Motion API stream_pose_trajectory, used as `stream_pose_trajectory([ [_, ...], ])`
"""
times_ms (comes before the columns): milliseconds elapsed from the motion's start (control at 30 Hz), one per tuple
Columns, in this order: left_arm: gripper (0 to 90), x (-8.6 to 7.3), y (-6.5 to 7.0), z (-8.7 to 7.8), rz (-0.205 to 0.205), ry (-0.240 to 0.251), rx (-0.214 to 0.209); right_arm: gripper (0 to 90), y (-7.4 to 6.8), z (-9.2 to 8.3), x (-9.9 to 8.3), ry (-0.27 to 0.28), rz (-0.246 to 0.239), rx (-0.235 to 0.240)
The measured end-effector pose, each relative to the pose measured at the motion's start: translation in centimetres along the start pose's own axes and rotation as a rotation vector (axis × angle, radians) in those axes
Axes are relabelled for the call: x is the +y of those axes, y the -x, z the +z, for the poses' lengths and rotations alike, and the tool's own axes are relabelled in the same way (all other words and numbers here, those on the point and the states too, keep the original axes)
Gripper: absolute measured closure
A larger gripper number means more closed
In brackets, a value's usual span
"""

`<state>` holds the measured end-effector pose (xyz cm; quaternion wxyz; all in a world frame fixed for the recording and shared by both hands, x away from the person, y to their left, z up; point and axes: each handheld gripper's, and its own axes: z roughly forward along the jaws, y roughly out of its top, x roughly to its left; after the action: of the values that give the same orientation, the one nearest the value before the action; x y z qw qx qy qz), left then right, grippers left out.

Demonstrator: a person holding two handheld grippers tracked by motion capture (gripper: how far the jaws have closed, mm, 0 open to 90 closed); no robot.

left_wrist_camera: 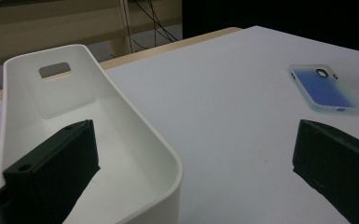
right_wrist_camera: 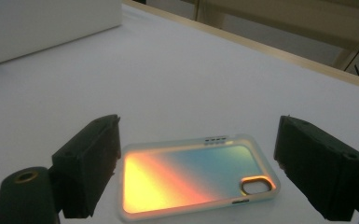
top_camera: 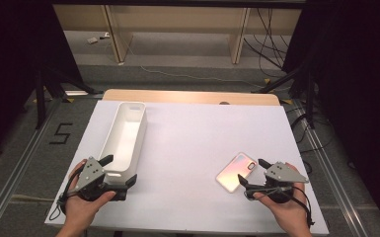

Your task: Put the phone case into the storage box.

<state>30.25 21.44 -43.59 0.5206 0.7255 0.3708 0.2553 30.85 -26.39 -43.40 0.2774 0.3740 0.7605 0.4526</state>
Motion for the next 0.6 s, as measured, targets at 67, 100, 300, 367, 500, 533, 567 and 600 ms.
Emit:
stream_pose_trajectory([
  [67, 0.0, 0.0, 0.0, 0.0, -0.001, 0.003, 0.001, 15.6, 0.1, 0.0, 0.0, -0.009, 0.007, 0.0],
  [100, 0.0, 0.0, 0.0, 0.0, -0.001, 0.003, 0.001, 15.6, 0.1, 0.0, 0.0, -0.009, 0.007, 0.0],
  [300, 0.0, 0.2, 0.0, -0.1, -0.015, 0.014, 0.003, 15.8, 0.8, -0.2, -0.2, -0.021, 0.03, -0.019],
  [367, 0.1, 0.1, 0.0, -0.2, -0.017, 0.011, -0.007, 16.3, 1.1, -0.2, -0.2, -0.001, 0.011, -0.047],
  [500, 0.9, 0.2, 0.0, -0.1, -0.015, 0.024, -0.011, 17.1, 1.6, -0.1, 0.0, -0.023, 0.008, -0.066],
  [533, 0.9, 0.2, 0.1, -0.1, -0.012, 0.024, -0.013, 17.6, 1.7, 0.0, 0.0, -0.033, 0.021, -0.063],
  [567, 1.1, 0.2, 0.1, -0.1, -0.011, 0.026, -0.02, 18.0, 1.9, 0.1, 0.0, -0.038, 0.019, -0.069],
  [600, 1.1, 0.2, 0.1, -0.1, -0.011, 0.026, -0.02, 18.1, 2.2, 0.3, -0.1, -0.04, 0.009, -0.081],
])
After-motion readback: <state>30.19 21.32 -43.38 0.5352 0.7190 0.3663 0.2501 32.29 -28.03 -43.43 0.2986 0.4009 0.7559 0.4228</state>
